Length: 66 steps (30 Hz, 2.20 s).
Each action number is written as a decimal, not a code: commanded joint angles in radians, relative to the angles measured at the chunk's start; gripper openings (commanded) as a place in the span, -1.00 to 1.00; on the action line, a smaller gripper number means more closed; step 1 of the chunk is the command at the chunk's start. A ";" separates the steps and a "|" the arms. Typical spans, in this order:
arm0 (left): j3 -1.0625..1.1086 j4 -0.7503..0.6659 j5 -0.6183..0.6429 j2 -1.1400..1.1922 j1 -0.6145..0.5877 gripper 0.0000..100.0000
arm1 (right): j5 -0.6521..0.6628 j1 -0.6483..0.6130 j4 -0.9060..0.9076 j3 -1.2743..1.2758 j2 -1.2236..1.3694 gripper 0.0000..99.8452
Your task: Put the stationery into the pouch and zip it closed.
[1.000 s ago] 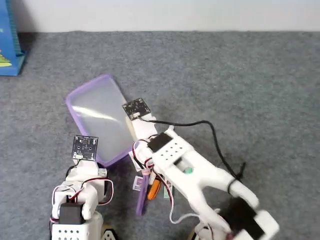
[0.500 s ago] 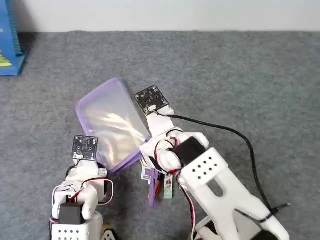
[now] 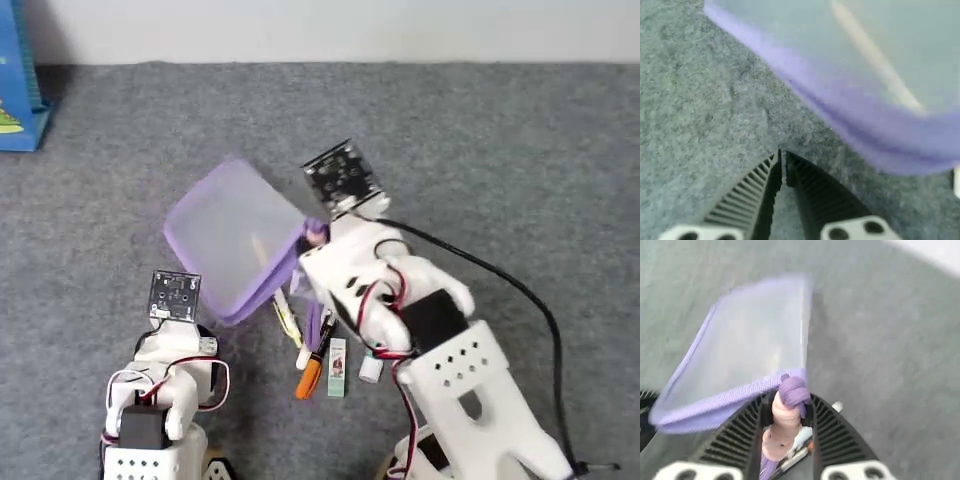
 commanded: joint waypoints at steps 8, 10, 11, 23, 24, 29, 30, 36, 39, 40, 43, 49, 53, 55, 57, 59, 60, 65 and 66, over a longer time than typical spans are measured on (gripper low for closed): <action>-0.117 0.014 -0.011 -0.011 -0.018 -0.97 | 0.126 0.139 -0.309 -0.055 -0.036 -0.99; -0.150 0.012 -0.011 -0.011 -0.021 -0.97 | 0.160 0.157 -0.401 -0.055 -0.027 -0.99; -0.165 0.015 -0.009 -0.011 -0.023 -0.97 | 0.176 0.163 -0.447 -0.055 -0.021 -0.99; -0.341 -0.020 -0.003 -0.011 -0.203 -0.97 | 0.437 0.163 -0.854 -0.057 0.171 -0.99; -0.352 -0.029 -0.006 -0.011 -0.235 -0.97 | 0.465 0.165 -0.886 -0.060 0.186 -0.99; -0.367 -0.037 -0.008 -0.011 -0.339 -0.97 | 0.519 0.170 -0.915 -0.169 0.236 -0.99; -0.367 -0.037 -0.008 -0.011 -0.354 -0.97 | 0.519 0.182 -0.915 -0.195 0.240 -0.99; -0.369 -0.037 -0.008 -0.011 -0.399 -0.97 | 0.520 0.202 -0.840 -0.305 0.251 -0.99; -0.369 -0.035 -0.008 -0.011 -0.399 -0.97 | 0.522 0.196 -0.817 -0.305 0.252 -0.99; -0.369 -0.035 -0.008 -0.011 -0.399 -0.97 | 0.522 0.191 -0.814 -0.302 0.259 -0.99; -0.369 -0.035 -0.008 -0.011 -0.397 -0.97 | 0.551 0.162 -0.814 -0.276 0.300 -0.99; -0.369 -0.029 -0.008 -0.011 -0.399 -0.97 | 0.634 0.036 -0.814 -0.187 0.343 -0.99; -0.371 -0.029 -0.008 -0.011 -0.399 -0.97 | 0.634 -0.062 -0.812 -0.137 0.343 -0.99; -0.371 -0.029 -0.008 -0.011 -0.399 -0.97 | 0.632 -0.099 -0.794 -0.104 0.337 -0.99; -0.371 -0.028 -0.008 -0.011 -0.400 -0.97 | 0.629 -0.136 -0.736 -0.074 0.315 -0.99; -0.372 -0.015 -0.008 -0.011 -0.400 -0.97 | 0.629 -0.160 -0.679 -0.040 0.283 -0.99; -0.380 -0.003 -0.008 -0.011 -0.400 -0.97 | 0.629 -0.168 -0.656 -0.021 0.260 -0.99; -0.499 0.101 -0.008 -0.011 -0.400 -0.97 | 0.601 -0.179 -0.538 0.087 0.088 -0.99; -0.533 0.123 -0.008 -0.011 -0.399 -0.97 | 0.571 -0.189 -0.506 0.107 0.050 -0.99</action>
